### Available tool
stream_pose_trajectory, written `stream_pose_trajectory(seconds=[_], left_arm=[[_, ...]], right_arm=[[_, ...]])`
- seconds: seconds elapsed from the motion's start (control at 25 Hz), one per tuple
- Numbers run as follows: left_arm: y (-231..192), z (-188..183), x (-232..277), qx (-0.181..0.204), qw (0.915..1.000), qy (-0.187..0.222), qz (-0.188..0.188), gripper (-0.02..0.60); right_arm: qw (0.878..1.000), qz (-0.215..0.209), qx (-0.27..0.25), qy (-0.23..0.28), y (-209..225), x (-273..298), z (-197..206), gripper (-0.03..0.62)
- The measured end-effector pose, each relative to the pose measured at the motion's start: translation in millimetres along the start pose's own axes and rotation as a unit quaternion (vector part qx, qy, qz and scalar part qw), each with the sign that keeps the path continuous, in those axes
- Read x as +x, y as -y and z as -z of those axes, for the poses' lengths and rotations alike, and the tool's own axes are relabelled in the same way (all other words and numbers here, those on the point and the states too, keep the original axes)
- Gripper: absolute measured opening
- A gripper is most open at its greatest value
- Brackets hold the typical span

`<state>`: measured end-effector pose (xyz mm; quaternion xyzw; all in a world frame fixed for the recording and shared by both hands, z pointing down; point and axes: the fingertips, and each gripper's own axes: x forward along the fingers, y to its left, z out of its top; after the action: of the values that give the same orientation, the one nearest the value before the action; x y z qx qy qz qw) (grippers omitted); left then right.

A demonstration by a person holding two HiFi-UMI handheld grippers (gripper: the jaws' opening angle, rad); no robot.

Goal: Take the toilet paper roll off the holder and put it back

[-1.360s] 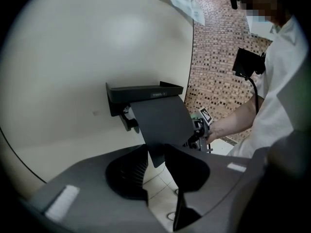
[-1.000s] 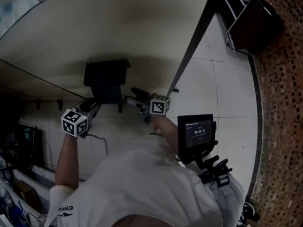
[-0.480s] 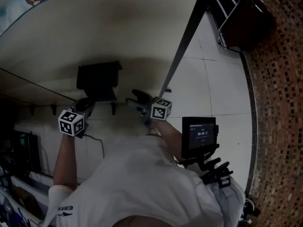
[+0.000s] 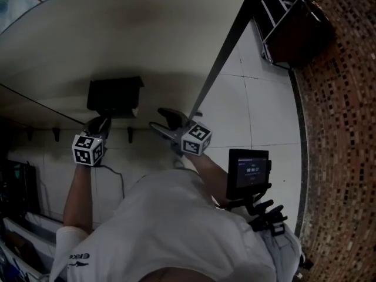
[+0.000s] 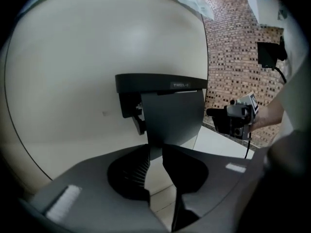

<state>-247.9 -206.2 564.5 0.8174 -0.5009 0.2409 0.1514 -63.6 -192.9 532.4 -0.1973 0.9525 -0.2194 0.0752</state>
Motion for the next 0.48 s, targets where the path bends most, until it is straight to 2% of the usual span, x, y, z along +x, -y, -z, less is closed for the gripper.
stream_pose_trajectory(seconds=[0.28,0.48], left_arm=[[-2,7,6,-0.011,0.9989,0.024,-0.038,0.083],[-4,-2,-5,0.003,0.9967,0.045,-0.068,0.086]], right_arm=[[0.996,-0.009,-0.085,-0.028,-19,1,-21,0.259],[0.991,-0.002,-0.124,-0.043,-30,3,-38,0.255]])
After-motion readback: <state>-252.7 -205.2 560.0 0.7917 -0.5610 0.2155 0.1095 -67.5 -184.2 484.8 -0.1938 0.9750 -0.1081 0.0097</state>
